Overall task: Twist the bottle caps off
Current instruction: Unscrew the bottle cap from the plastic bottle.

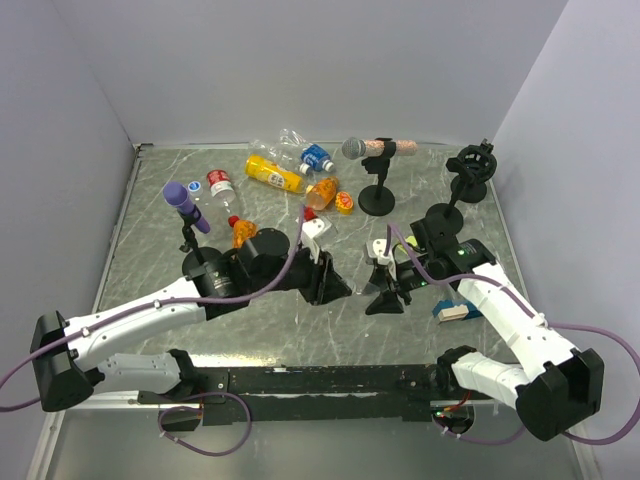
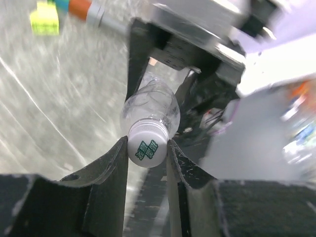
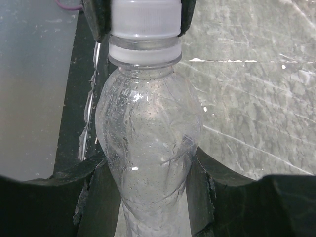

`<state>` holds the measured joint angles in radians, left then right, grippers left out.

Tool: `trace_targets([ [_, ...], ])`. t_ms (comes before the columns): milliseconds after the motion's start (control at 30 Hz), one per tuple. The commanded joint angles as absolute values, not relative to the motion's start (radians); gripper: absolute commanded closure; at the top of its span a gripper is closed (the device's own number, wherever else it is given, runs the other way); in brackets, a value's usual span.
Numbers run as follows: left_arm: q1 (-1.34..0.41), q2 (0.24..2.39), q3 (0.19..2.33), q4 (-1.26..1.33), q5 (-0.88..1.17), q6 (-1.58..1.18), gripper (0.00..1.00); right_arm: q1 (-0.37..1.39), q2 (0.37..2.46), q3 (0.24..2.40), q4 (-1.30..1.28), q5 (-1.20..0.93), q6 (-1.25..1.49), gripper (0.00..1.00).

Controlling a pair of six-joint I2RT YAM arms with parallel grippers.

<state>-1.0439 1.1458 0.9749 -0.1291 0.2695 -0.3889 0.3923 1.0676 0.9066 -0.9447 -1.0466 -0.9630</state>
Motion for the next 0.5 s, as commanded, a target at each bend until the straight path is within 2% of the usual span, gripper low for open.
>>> trace_targets([
  [0,-1.046,1.153,1.074,-0.188,0.186,-0.854,0.99,0.394,1.089,0.919,-0.911,-1.034,-0.968,0.83],
  [167,-1.048,1.241,1.199,-0.412,0.112,-1.014,0.99,0.394,1.091,0.922,-0.911,-1.028,-0.959,0.83],
  [400,-1.048,1.238,1.204,-0.379,0.075,-0.973,0.99,0.394,1.089,0.920,-0.910,-1.023,-0.953,0.83],
  [467,-1.046,1.232,1.192,-0.365,0.080,-0.956,0.82,0.393,1.094,0.917,-0.908,-1.023,-0.954,0.83],
])
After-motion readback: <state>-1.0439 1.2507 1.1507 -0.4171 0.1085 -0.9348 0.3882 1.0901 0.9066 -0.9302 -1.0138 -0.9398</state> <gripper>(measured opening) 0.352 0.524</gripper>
